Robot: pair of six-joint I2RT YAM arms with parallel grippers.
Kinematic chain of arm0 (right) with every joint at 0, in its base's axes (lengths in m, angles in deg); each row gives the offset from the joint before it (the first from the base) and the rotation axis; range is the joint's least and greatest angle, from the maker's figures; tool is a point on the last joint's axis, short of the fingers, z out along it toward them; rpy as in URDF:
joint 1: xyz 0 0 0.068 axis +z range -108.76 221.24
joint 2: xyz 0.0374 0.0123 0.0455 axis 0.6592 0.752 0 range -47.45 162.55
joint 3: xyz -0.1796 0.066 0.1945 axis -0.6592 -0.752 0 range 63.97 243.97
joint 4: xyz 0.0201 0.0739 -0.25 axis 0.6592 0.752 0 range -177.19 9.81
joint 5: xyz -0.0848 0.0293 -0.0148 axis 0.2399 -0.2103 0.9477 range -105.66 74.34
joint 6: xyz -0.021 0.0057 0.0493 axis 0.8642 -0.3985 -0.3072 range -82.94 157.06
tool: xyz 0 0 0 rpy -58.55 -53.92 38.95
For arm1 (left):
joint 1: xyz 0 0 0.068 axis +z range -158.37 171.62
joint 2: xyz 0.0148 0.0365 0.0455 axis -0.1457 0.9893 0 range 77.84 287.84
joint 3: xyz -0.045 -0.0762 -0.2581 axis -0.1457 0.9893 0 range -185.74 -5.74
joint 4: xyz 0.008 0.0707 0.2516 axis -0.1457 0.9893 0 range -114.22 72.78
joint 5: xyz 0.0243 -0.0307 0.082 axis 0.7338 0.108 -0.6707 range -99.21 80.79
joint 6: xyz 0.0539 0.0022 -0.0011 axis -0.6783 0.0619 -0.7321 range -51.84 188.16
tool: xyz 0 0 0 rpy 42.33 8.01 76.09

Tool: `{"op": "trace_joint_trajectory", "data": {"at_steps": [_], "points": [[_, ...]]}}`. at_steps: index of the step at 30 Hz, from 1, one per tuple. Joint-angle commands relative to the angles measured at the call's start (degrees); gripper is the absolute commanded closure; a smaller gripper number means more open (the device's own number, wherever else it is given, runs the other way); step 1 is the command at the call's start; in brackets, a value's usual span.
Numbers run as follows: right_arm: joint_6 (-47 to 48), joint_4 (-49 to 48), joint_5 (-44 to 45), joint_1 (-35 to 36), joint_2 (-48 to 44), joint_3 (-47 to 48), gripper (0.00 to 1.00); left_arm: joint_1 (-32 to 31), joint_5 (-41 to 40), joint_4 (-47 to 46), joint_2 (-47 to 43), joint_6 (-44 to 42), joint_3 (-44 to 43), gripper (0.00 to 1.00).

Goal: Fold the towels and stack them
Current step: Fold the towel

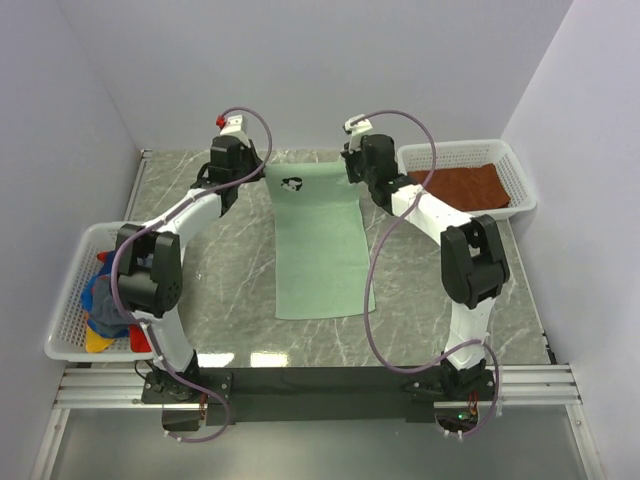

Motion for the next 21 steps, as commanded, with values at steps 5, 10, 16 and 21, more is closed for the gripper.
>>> {"op": "trace_joint_trajectory", "data": {"at_steps": [5,10,16,21], "points": [[-1.31,-0.54,-1.00,-0.98,-11.49,-10.04,1.00,0.57,3.26,1.77,-7.71,2.43,5.31,0.99],[-4.29,-0.10,-1.87,-0.90,-16.95,-16.38,1.00,0.49,5.10,4.93,-12.02,6.12,9.52,0.99],[-9.46,3.24,-4.16,-0.90,-23.80,-22.89,1.00,0.49,6.34,9.40,-17.91,11.66,16.02,0.99],[-13.26,7.63,-5.31,-0.90,-28.90,-27.46,1.00,0.49,7.30,11.43,-23.09,15.62,21.83,0.99]]}}
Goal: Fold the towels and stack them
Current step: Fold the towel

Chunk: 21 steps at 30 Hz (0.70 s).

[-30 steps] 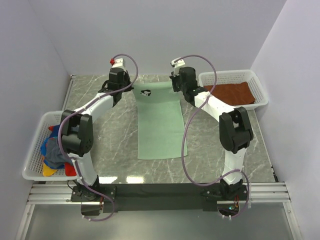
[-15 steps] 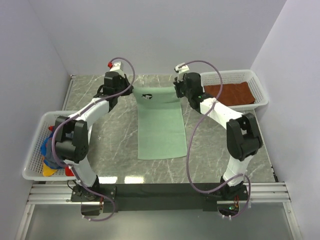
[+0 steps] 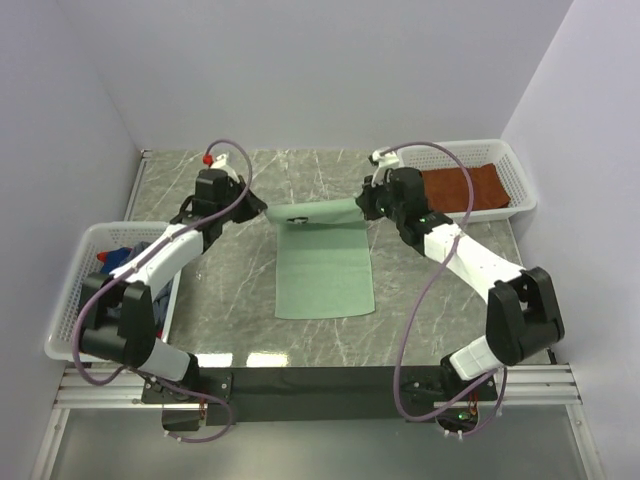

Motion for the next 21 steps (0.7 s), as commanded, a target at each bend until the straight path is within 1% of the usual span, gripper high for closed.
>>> {"op": "trace_joint_trajectory", "data": {"at_steps": [1,3,10,13,18,21], "points": [[-3.49,3.81,1.93,-0.83,-5.12,-2.83,1.00,0.90,-1.53,3.98,-4.04,3.01,4.15,0.99],[-5.25,5.48,0.09,-0.83,-6.45,-5.64,1.00,0.90,-0.82,5.21,-5.70,4.15,5.48,0.99],[-11.93,6.62,-4.22,-0.83,-12.33,-14.96,1.00,0.38,2.77,6.71,-12.30,7.14,13.73,0.99],[-15.44,6.98,-4.23,-0.83,-14.97,-18.82,1.00,-0.76,4.45,6.98,-15.81,8.19,17.50,0.99],[-17.30,5.40,-4.93,-0.74,-18.93,-24.63,1.00,-2.00,5.33,5.84,-21.26,9.78,23.58,0.99],[-17.91,5.83,-3.18,-0.83,-19.90,-26.30,1.00,-2.61,4.54,5.31,-21.97,10.39,26.48,0.99]]}}
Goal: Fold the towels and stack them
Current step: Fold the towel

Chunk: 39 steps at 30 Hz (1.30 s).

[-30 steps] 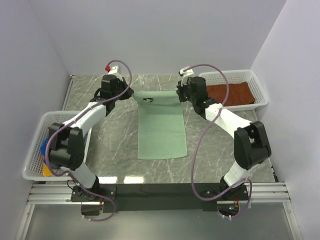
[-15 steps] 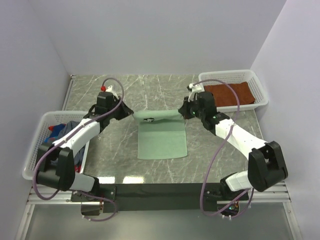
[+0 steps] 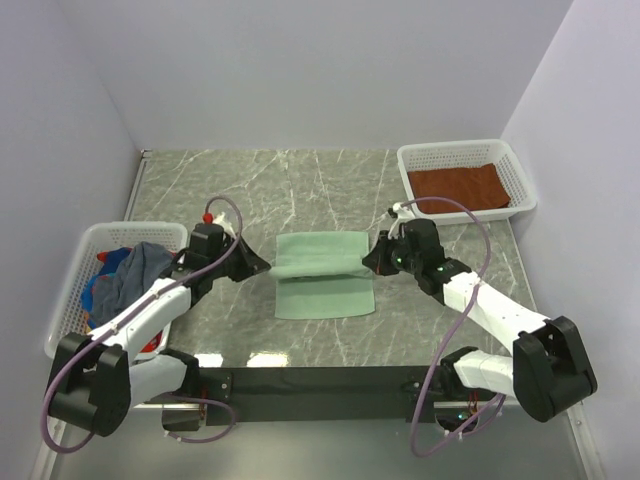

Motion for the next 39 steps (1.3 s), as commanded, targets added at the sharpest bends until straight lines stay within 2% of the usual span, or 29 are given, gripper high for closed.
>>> {"op": "trace_joint_trajectory", "data": {"at_steps": [1,7,10,13,14,15,18,19,20,21,24,27,32,35,39], "points": [[-0.93,1.11,5.72,-0.96,-1.59,-1.69,1.00,0.23,-3.68,-0.26,-1.21,0.32,2.83,0.99],[-3.65,-0.29,5.81,-1.05,0.34,-4.33,1.00,-2.23,-3.68,-3.60,1.60,2.43,6.27,0.99],[-4.53,-0.56,4.59,-0.96,1.40,-5.65,0.96,-4.51,-4.73,-3.78,3.27,2.78,6.27,0.99],[-4.10,-0.38,2.31,-0.96,-0.08,-7.14,0.83,-6.45,-6.39,-2.55,2.84,3.22,6.45,0.96],[-3.92,0.23,1.78,-0.96,-0.79,-7.49,0.72,-6.80,-6.93,-2.11,2.40,3.31,6.62,0.93],[-3.75,1.80,1.07,-0.88,-1.58,-7.67,0.68,-6.98,-7.28,-0.54,0.83,3.39,6.71,0.90],[-2.78,6.71,-1.83,-0.52,-5.97,-7.85,0.52,-7.60,-9.04,3.58,-3.73,3.40,7.06,0.72],[-2.34,8.13,-2.27,-0.09,-8.68,-7.85,0.50,-7.68,-9.04,4.73,-5.24,3.22,6.98,0.52],[-2.08,9.45,-2.36,-0.08,-10.10,-7.93,0.48,-7.77,-8.78,5.70,-6.82,3.13,6.97,0.40],[-1.90,11.81,-2.19,0.00,-12.72,-7.85,0.47,-7.95,-8.60,7.37,-9.79,3.13,6.80,0.18],[-0.06,14.37,-1.66,0.09,-15.55,-6.36,0.45,-8.13,-8.95,10.18,-14.91,2.78,6.01,0.06],[2.75,15.61,-1.22,0.27,-13.82,-2.67,0.42,-8.04,-11.40,14.14,-17.11,1.90,3.74,0.05],[3.99,16.94,1.24,2.54,-7.31,3.49,0.42,-8.04,-16.33,18.54,-15.28,-0.73,-0.93,0.08],[2.06,15.97,4.13,4.91,-4.75,3.58,0.44,-8.12,-15.02,16.27,-14.40,0.40,-1.03,0.15],[-1.01,12.03,5.55,7.99,-2.82,1.57,0.50,-8.39,-10.37,10.82,-11.94,3.74,3.44,0.33]]}}
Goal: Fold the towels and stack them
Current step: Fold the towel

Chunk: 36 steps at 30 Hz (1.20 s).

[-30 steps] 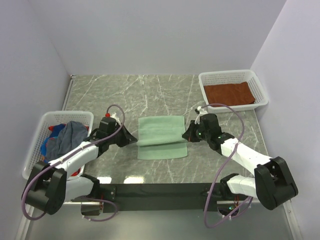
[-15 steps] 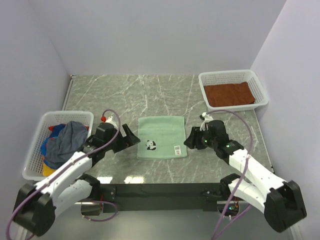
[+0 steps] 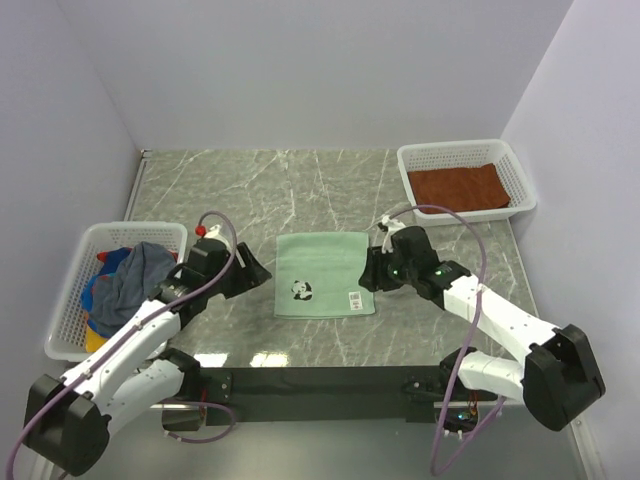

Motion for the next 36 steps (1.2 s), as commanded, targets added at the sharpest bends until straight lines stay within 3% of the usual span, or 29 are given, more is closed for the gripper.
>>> {"op": "trace_joint_trajectory", "data": {"at_steps": [1,16,22,27,29,31,36], "points": [[-3.59,-4.40,1.27,2.32,1.03,-1.56,0.53,-1.39,3.41,-4.72,2.45,2.65,2.54,0.35],[-12.83,-15.04,-2.08,2.76,7.27,-10.62,0.63,-14.67,-3.62,-10.45,17.83,7.49,1.05,0.64],[-14.94,-12.76,0.11,2.67,7.45,-13.43,0.66,-16.52,-6.34,-6.94,22.67,8.28,2.27,0.78],[-16.26,-10.38,1.61,2.67,4.29,-15.72,0.67,-16.52,-8.36,-1.59,19.69,10.04,5.00,0.83],[-16.52,-10.91,1.35,2.76,2.19,-15.99,0.67,-16.52,-8.98,-0.26,16.37,10.31,5.35,0.83],[-16.35,-12.92,0.13,2.67,0.08,-15.81,0.67,-16.60,-9.76,1.24,13.63,10.57,4.92,0.75],[-15.30,-21.71,-2.26,2.58,-3.80,-11.00,0.58,-16.52,-12.75,-4.10,7.64,9.25,0.18,0.38]]}}
